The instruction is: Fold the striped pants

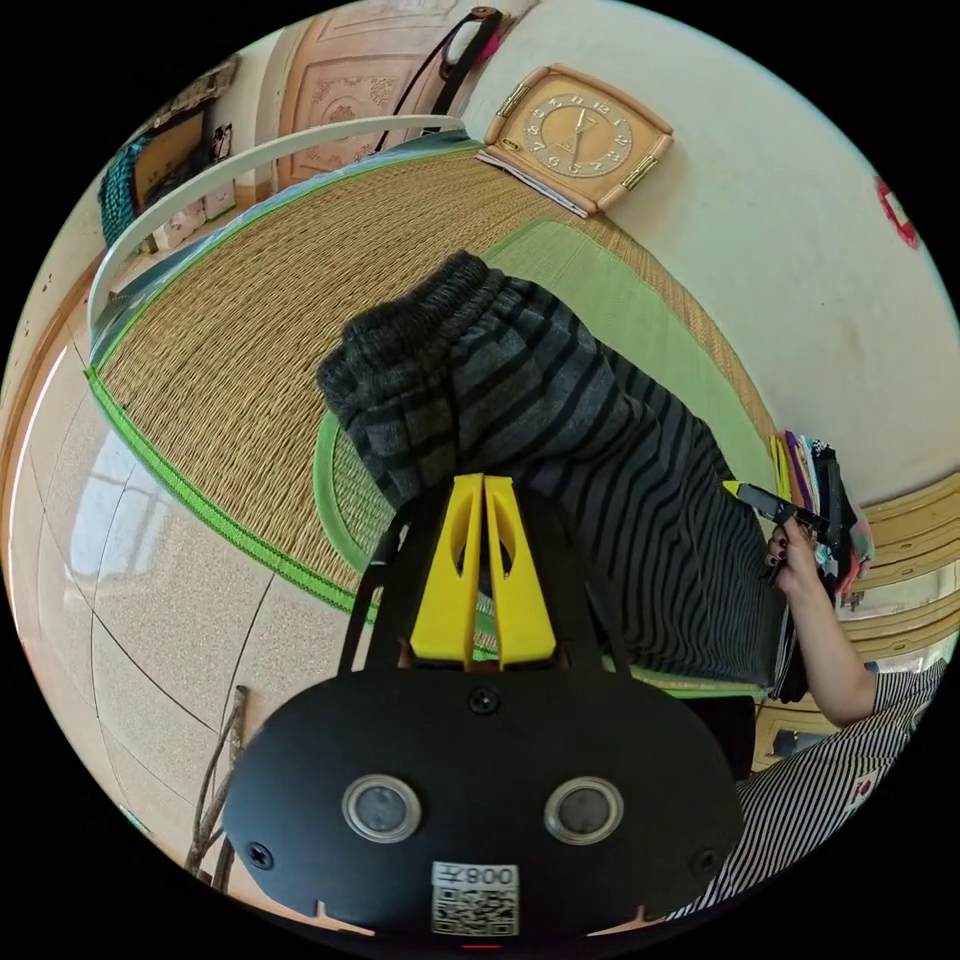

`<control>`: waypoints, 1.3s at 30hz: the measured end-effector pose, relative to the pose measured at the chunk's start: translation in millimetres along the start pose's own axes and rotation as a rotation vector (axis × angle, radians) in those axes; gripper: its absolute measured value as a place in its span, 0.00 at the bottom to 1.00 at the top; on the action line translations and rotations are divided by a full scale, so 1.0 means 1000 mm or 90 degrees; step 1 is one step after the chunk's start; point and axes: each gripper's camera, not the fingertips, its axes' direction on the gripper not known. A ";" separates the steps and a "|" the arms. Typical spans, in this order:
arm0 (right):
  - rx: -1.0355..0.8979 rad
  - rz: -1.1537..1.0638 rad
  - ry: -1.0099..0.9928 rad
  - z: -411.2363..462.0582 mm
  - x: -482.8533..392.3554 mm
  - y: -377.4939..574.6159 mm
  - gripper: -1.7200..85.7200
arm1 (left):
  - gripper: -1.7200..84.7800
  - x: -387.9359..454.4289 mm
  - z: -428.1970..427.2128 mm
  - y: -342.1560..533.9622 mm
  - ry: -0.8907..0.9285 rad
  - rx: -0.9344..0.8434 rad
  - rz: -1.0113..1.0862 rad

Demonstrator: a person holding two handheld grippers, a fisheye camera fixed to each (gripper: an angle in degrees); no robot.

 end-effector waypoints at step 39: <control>-0.091 -0.257 -0.043 0.084 -0.105 0.242 0.02 | 0.11 0.287 0.032 -0.117 0.230 -0.054 0.341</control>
